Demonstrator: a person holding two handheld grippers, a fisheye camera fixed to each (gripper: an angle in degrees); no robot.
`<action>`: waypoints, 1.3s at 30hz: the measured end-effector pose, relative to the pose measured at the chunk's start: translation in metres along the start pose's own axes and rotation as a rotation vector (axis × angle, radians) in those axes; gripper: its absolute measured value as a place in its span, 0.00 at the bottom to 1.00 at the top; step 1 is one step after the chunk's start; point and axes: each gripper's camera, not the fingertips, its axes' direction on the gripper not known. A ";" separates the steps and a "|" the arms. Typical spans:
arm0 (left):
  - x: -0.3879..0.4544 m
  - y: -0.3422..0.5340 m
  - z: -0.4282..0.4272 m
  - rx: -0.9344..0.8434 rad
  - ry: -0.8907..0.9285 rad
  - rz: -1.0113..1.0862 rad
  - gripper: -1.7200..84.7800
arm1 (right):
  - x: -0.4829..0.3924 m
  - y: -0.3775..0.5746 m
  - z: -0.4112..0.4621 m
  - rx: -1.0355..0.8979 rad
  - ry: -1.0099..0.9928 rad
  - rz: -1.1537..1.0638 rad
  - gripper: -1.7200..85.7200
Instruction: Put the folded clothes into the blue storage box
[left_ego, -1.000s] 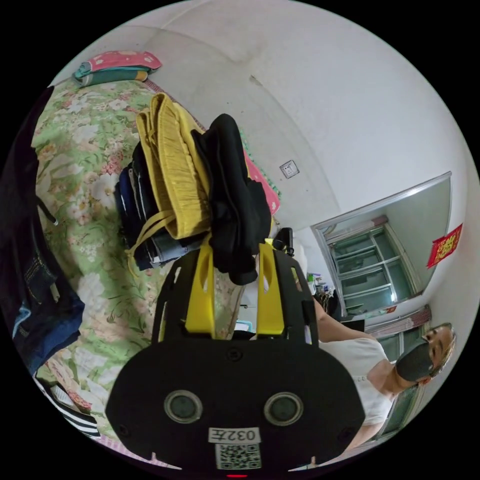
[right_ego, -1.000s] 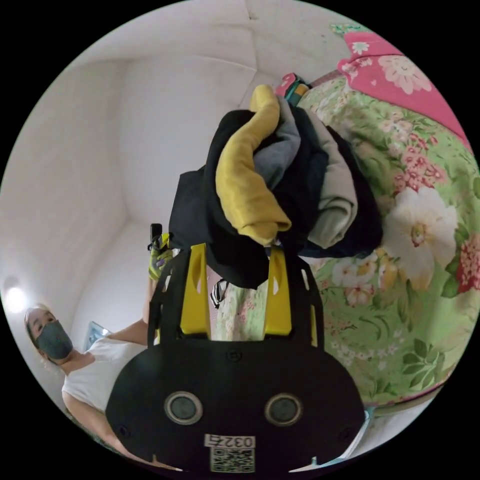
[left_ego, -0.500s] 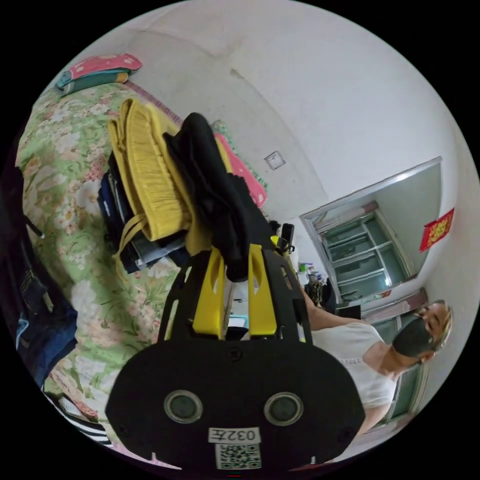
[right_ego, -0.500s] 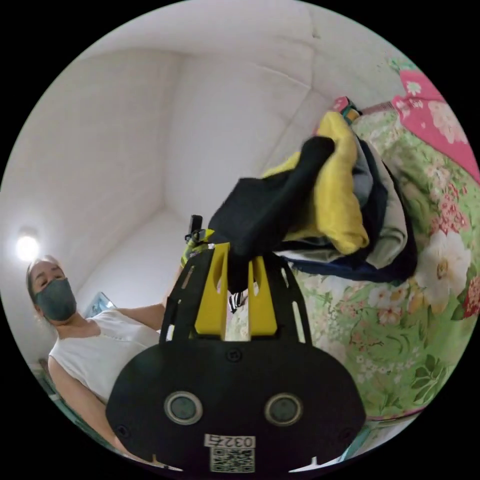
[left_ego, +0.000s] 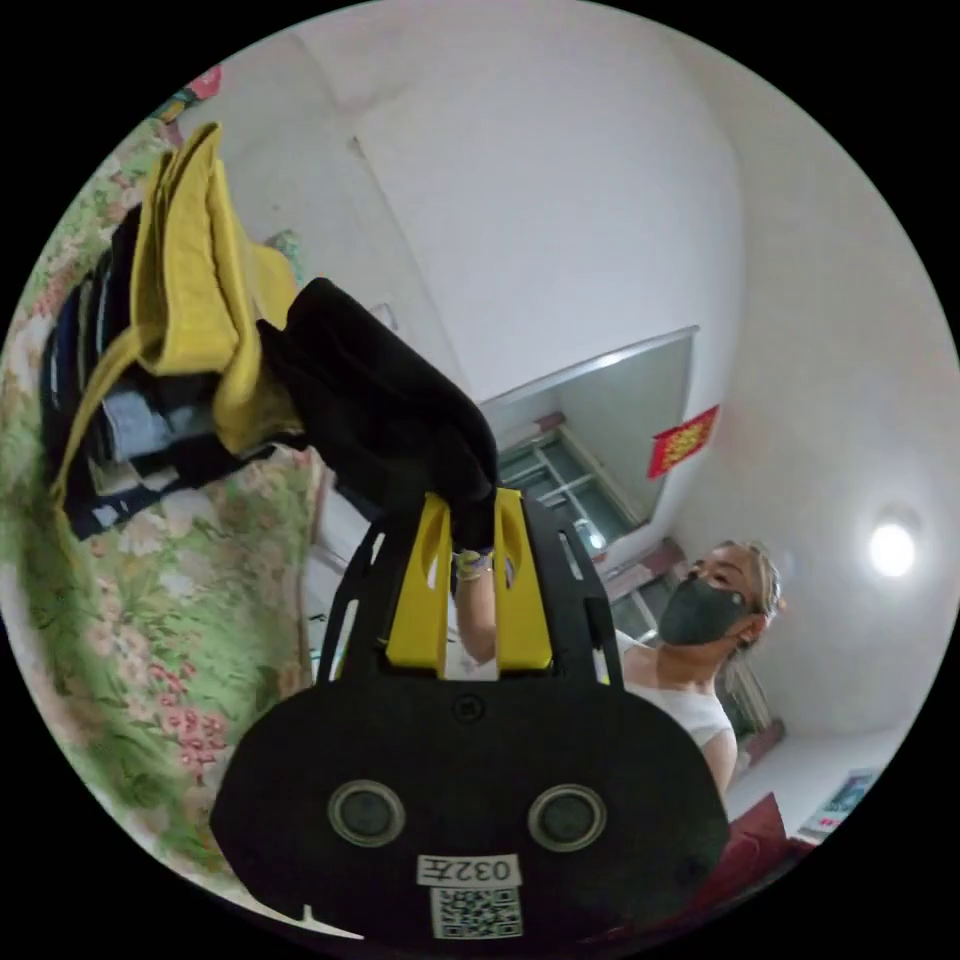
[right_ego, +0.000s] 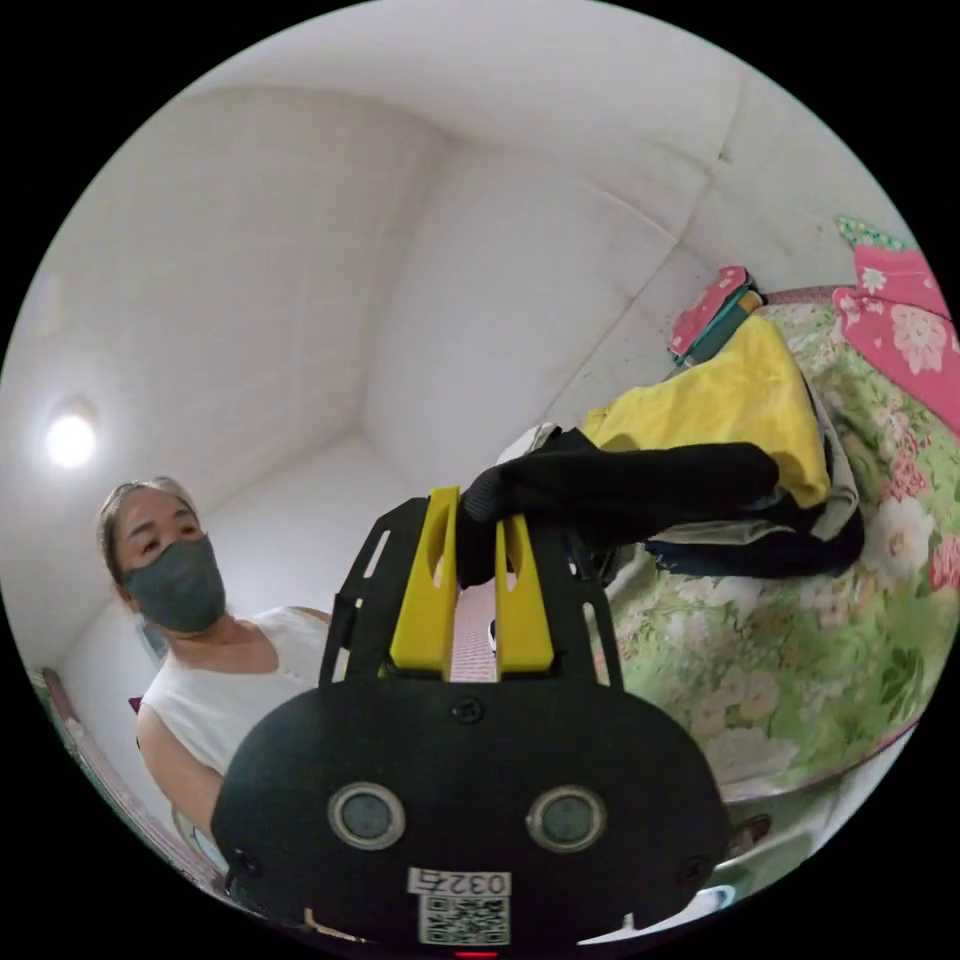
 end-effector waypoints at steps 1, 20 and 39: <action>-0.008 0.002 0.004 -0.019 0.064 0.005 0.05 | -0.010 0.013 -0.008 0.033 0.010 0.007 0.09; -0.188 0.036 0.306 -0.931 0.022 -0.383 0.05 | -0.064 0.336 -0.149 0.481 0.613 0.943 0.09; -0.243 0.025 0.521 -1.143 -0.137 -0.414 0.07 | -0.059 0.355 -0.306 0.551 0.886 1.039 0.10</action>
